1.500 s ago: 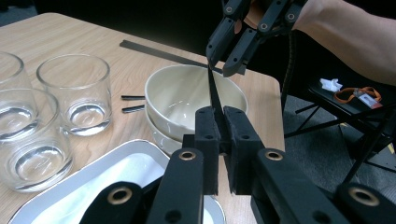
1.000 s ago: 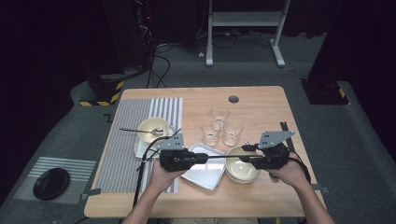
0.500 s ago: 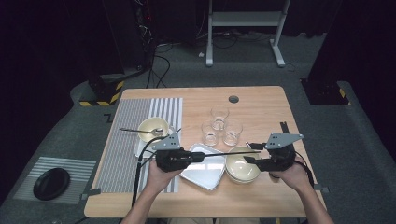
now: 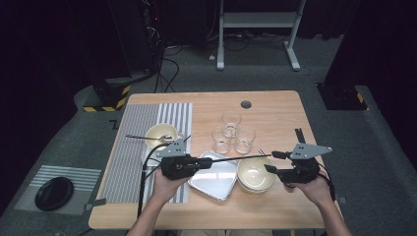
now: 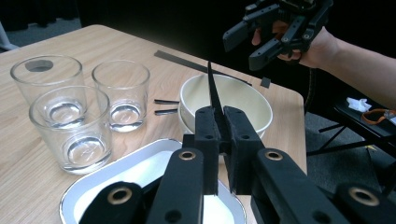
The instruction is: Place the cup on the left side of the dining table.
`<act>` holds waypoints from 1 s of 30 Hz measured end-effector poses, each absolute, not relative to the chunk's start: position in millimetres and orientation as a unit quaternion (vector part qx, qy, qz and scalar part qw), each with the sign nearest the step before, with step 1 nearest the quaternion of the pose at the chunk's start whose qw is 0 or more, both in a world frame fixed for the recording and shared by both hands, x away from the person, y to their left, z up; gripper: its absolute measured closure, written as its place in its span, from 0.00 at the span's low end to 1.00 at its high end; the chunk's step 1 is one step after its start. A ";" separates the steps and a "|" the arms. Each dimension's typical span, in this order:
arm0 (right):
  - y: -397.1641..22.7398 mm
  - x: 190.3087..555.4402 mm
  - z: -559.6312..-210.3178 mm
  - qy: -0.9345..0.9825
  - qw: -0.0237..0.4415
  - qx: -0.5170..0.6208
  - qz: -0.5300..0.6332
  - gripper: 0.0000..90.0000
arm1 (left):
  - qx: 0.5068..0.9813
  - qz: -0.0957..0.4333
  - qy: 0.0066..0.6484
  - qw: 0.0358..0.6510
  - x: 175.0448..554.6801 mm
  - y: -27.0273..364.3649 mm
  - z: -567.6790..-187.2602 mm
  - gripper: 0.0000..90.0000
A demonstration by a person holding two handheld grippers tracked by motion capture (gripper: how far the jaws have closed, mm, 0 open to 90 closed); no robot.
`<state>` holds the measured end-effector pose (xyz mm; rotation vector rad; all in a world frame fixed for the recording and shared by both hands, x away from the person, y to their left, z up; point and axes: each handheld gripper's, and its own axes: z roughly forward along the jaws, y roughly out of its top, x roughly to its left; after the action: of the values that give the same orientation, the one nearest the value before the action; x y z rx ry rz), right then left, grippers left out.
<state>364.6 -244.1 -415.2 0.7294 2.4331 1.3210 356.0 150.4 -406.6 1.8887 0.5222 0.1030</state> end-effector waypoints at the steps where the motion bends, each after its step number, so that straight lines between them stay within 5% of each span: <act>1: -245.7 364.1 -416.3 0.842 0.140 0.254 0.456 0.47 | 0.799 0.046 0.221 0.557 356.0 151.1 -406.4 0.94; 30: -271.3 360.4 -434.8 0.817 0.149 0.301 0.469 0.47 | 0.777 0.078 0.246 0.575 351.3 172.5 -400.8 0.94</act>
<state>360.4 -271.3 -434.8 0.8660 2.3475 1.3471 351.3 172.5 -400.8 1.8193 0.5763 0.1819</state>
